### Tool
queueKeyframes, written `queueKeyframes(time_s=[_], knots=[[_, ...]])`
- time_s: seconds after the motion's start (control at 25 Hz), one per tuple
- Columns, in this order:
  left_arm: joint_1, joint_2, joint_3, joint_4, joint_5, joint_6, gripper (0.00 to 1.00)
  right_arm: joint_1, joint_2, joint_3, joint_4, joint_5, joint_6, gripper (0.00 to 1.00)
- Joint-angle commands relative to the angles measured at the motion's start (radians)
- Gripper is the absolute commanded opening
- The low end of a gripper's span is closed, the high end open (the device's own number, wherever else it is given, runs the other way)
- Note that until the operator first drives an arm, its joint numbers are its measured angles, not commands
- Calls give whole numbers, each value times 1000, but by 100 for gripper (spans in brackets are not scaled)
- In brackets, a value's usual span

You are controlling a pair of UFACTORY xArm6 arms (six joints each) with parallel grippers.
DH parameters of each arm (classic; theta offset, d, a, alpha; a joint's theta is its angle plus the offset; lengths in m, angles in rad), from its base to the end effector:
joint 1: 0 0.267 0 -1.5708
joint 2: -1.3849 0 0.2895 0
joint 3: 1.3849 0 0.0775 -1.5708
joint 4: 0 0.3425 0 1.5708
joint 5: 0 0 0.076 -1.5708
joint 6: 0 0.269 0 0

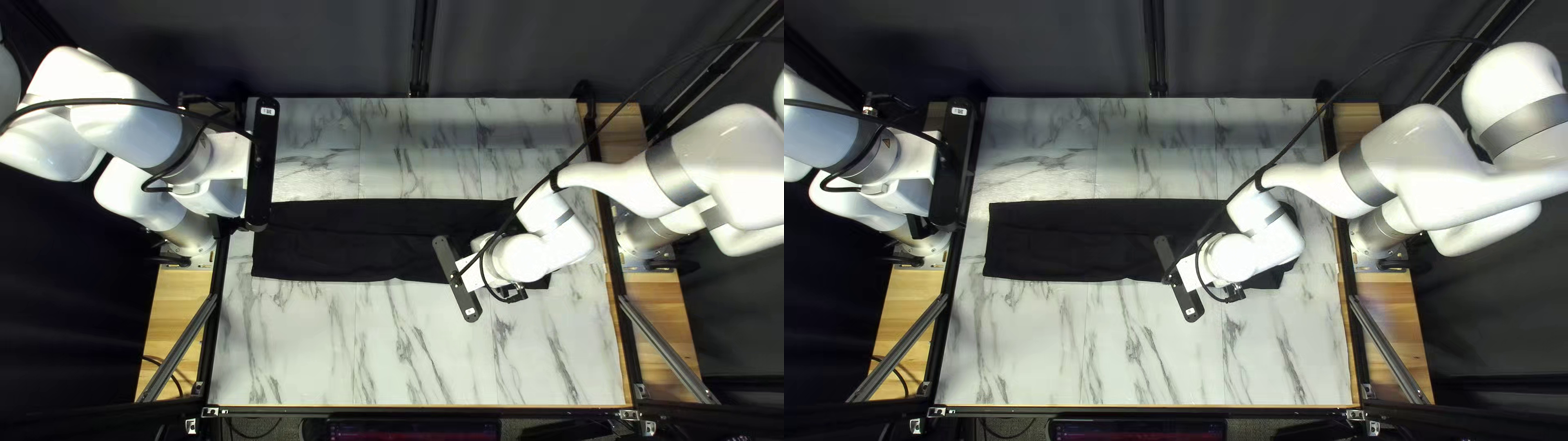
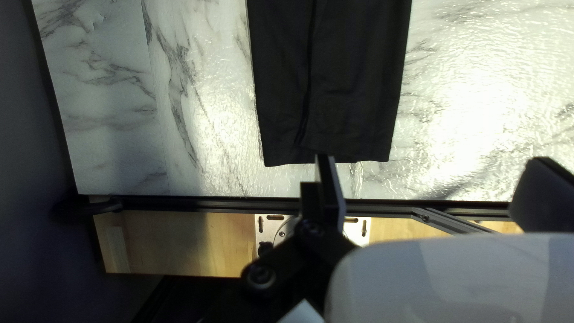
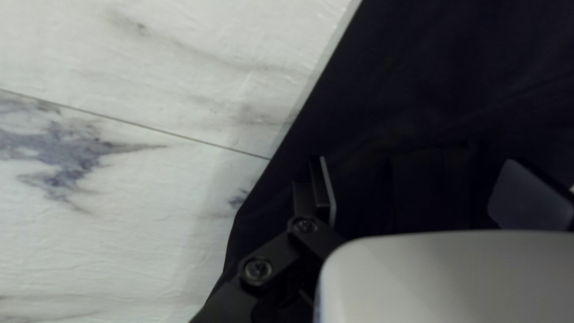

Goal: Fold t-shirt

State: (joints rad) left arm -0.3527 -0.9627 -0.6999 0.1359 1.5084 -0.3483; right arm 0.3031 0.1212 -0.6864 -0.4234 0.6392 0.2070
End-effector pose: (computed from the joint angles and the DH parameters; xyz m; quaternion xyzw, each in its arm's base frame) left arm 0.2443 -0.0519 0.3303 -0.9947 0.0012 -0.0955 0.0374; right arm 0.3937 0.0803 0.0261 0.9676 0.2199 -0.0050 0.1243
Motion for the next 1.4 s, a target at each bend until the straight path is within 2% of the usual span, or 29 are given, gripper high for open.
queueKeyframes(time_s=[0.04, 0.28, 0.36, 0.56, 0.64, 0.68, 0.84, 0.88, 1.04, 1.12, 1.4], knots=[[0, 0, 0, 0, 0, 0, 100, -17, -6, 10, 1, -3, -15, 53], [0, 0, 0, 0, 0, 0, 100, -41, -62, 29, 7, 30, -35, 59], [0, 0, 0, 0, 0, 0, 100, -51, -77, 39, 6, 33, -40, 66], [0, 0, 0, 0, 0, 0, 100, -35, -74, 35, 2, 32, -18, 68], [0, 0, 0, 0, 0, 0, 100, 4, -42, 8, -1, 33, 13, 64], [0, 0, 0, 0, 0, 0, 100, 19, -30, 0, -3, 31, 24, 59], [0, 0, 0, 0, 0, 0, 100, 36, -25, 9, -7, 13, 40, 47], [0, 0, 0, 0, 0, 0, 100, 39, -27, 13, -8, 9, 45, 35], [0, 0, 0, 0, 0, 0, 100, 45, -26, 16, -13, 3, 55, 30], [0, 0, 0, 0, 0, 0, 100, 42, -24, 16, -13, 1, 52, 33], [0, 0, 0, 0, 0, 0, 100, 14, -21, 22, -12, -8, 31, 53]])
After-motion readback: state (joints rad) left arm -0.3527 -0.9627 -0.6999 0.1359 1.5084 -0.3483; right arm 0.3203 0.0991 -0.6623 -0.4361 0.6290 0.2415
